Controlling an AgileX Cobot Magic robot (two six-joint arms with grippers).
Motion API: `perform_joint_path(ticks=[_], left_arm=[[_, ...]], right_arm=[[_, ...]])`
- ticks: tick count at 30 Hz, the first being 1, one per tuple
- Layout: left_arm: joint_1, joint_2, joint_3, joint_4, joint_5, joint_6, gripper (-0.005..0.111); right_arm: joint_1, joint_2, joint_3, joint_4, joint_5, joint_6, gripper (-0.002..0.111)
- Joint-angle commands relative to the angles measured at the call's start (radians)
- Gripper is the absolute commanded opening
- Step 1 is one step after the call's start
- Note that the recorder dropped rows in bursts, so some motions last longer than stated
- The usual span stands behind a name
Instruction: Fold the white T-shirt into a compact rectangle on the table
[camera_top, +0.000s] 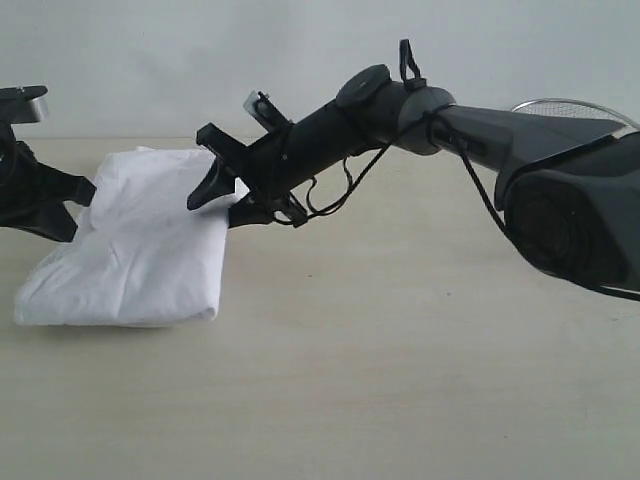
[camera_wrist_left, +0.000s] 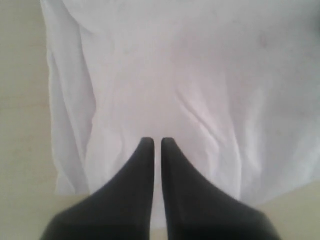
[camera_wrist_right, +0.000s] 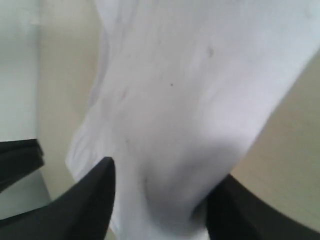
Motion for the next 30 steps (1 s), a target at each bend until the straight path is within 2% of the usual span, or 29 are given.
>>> perform_joint_path(ticks=[1,7,10,16,20,26,30], left_arm=[[0.002,-0.007,-0.003,-0.024,0.005,0.002,0.005],[0.002,-0.007,-0.003,-0.079,0.003,0.051,0.005],[0.002,-0.005,-0.003,-0.159,0.003,0.134,0.005],[0.002,0.035,-0.006,-0.352,0.021,0.328,0.005],[-0.004,0.104,-0.065,-0.361,0.066,0.37,0.005],[-0.009,0.236,-0.214,-0.283,0.06,0.344,0.005],[-0.009,0.305,-0.3,-0.276,0.062,0.337,0.005]], right_arm=[[-0.008,-0.022,-0.004,-0.154,0.028,0.05,0.061],[-0.008,-0.049,-0.004,-0.353,0.038,0.143,0.063],[-0.008,-0.089,-0.004,-0.481,0.06,0.174,0.06],[-0.008,-0.155,-0.004,-0.547,0.156,0.166,0.057],[-0.008,-0.183,-0.004,-0.605,0.182,0.166,0.043],[-0.008,-0.25,-0.002,-0.63,0.182,0.184,0.003],[-0.008,-0.311,0.029,-0.644,0.182,0.167,0.0]])
